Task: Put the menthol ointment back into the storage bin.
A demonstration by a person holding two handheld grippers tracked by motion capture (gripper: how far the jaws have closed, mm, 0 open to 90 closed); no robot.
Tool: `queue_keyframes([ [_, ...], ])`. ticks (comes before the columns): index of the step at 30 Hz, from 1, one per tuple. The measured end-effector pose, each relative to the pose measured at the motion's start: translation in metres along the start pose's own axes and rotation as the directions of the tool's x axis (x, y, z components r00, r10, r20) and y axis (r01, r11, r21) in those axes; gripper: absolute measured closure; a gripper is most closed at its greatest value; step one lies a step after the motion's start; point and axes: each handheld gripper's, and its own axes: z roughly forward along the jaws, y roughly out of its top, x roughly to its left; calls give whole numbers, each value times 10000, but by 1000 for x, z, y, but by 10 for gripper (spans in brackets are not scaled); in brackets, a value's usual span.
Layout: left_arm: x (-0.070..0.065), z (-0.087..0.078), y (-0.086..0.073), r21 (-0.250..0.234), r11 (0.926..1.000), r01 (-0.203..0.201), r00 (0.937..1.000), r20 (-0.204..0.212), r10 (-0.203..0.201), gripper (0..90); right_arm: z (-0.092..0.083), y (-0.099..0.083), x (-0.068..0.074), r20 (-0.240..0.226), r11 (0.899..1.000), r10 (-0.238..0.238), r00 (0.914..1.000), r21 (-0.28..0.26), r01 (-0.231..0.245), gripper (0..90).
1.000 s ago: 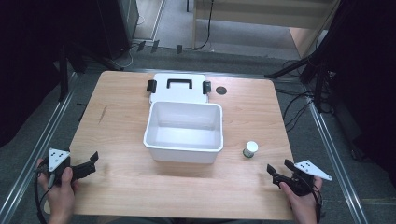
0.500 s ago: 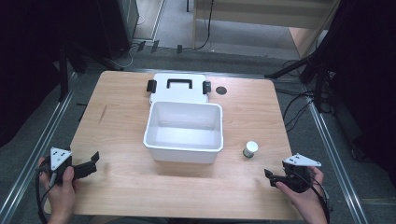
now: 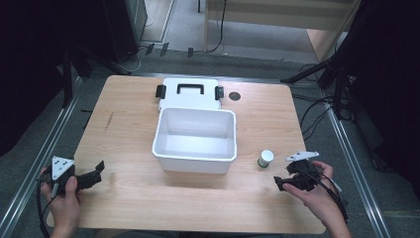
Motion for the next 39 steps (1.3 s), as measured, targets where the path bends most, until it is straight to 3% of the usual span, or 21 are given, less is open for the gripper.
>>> queue_keyframes([
  [10,-2,-3,-1,-164,9995,-286,9996,80,287,0,4,36,1,-373,9874,-753,9965,1368,797,187],
  [18,-1,-5,-3,-236,9992,-317,9985,445,328,0,2,52,1,-794,9791,-739,9941,1835,874,181],
  [23,-3,-5,-3,-184,9987,-466,9981,402,473,0,3,60,-4,-1085,9640,-750,9913,2464,999,181],
  [34,-3,-5,-3,-193,9987,-466,9982,368,473,0,3,81,0,-1191,9510,-1122,9865,2751,1414,237],
  [39,-3,-5,-3,-160,9990,-422,9985,342,428,0,8,89,4,-1403,9477,-975,9853,2892,1349,278],
])
